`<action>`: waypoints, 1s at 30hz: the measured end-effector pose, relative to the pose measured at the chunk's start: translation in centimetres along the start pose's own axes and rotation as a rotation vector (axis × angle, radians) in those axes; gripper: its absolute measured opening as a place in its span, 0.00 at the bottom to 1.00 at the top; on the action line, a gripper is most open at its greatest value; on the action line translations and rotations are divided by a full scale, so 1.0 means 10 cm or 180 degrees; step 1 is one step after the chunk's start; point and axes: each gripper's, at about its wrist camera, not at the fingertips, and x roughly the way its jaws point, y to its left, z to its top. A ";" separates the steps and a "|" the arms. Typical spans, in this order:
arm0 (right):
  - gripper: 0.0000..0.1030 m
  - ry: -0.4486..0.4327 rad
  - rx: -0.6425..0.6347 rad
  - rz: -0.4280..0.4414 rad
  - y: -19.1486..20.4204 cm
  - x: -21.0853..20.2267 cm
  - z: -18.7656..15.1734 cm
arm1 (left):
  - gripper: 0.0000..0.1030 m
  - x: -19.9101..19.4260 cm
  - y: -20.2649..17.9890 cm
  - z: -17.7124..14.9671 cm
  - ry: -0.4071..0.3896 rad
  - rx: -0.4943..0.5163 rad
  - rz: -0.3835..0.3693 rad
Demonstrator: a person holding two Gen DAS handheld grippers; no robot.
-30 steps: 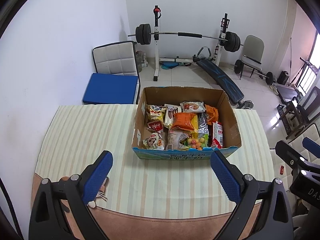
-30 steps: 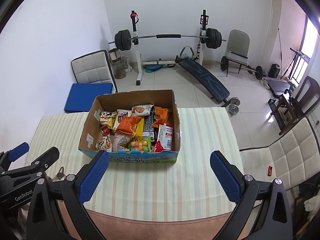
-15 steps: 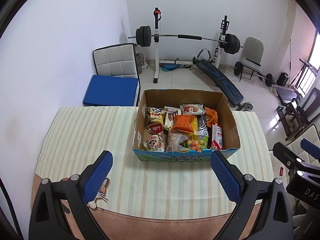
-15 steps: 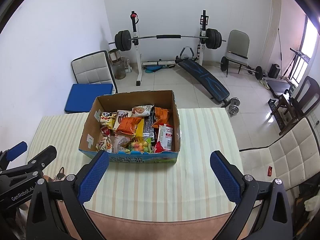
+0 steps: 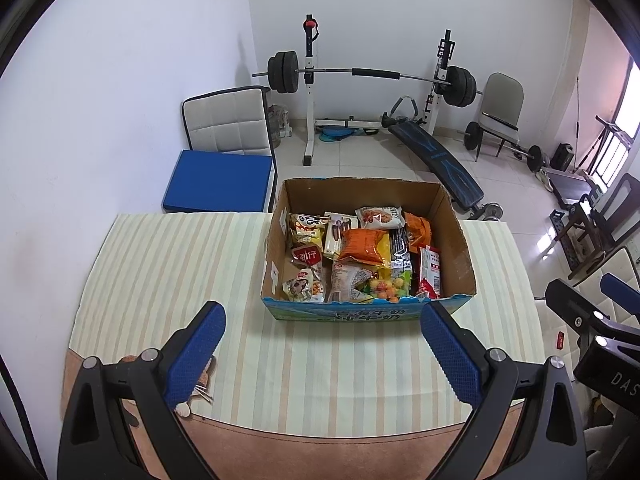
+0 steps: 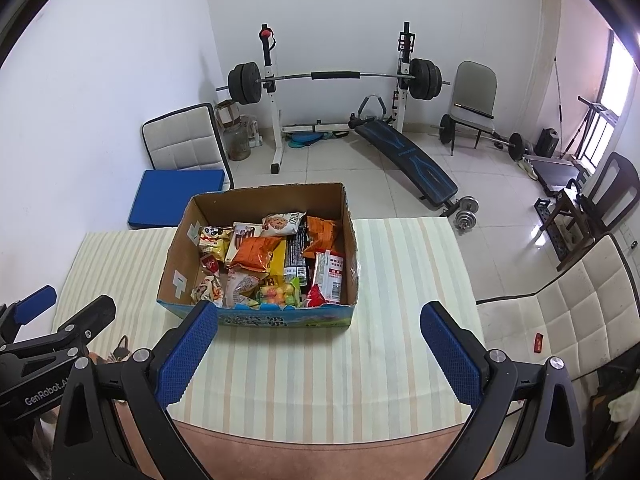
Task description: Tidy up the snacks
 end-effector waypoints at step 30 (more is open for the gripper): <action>1.00 -0.0012 0.0033 -0.0033 -0.07 -0.07 0.01 | 0.97 -0.07 -0.08 0.01 -0.0135 0.0082 0.0010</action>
